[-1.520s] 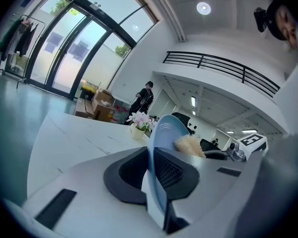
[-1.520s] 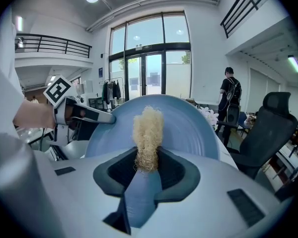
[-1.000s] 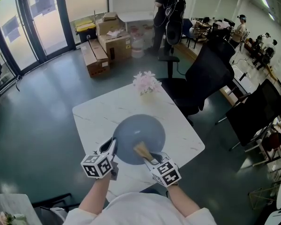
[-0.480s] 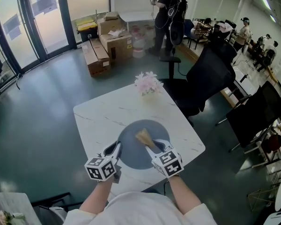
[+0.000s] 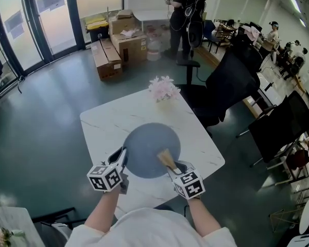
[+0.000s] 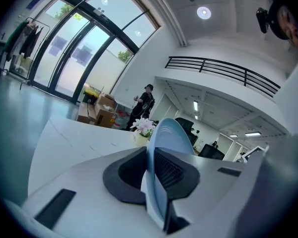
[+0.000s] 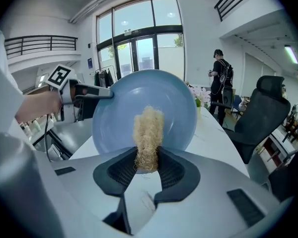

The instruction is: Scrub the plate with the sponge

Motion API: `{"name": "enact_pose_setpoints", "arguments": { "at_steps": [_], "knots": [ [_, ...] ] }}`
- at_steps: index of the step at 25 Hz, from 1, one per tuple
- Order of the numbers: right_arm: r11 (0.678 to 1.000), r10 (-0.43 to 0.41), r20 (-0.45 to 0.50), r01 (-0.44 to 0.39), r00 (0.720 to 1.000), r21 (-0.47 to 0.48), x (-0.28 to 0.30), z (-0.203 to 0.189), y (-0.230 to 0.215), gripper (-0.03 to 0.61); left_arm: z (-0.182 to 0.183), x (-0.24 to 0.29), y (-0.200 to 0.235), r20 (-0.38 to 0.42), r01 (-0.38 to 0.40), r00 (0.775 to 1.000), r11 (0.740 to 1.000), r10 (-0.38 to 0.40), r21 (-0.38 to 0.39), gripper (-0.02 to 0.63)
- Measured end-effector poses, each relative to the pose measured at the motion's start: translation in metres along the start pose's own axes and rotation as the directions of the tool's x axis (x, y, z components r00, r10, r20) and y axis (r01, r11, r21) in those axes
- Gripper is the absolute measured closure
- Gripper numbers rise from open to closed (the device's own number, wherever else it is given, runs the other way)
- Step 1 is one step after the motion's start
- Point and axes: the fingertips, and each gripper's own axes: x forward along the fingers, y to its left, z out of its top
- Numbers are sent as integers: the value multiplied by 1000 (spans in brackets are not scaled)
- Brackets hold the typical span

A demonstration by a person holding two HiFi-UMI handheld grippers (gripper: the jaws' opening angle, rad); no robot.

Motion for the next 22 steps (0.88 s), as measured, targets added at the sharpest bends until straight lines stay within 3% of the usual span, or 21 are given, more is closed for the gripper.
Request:
{"name": "enact_pose_setpoints", "arguments": {
  "at_steps": [6,11,15,22],
  "knots": [
    [985,127,-45,-131,991,-109,13,-4,56,457,-1,5,-8,-6,8,1000,999,-7,34,571],
    [964,196,-23,-197,980,-179,17,19,81,457,-17,7,-31,-62,43,997,990,-35,131,571],
    [964,170,11,-164,985,-207,20,46,67,457,-27,7,-39,-88,62,995,982,-47,181,571],
    [984,58,63,-46,996,-175,13,68,12,457,-31,6,-38,-94,66,994,982,-50,174,571]
  ]
}}
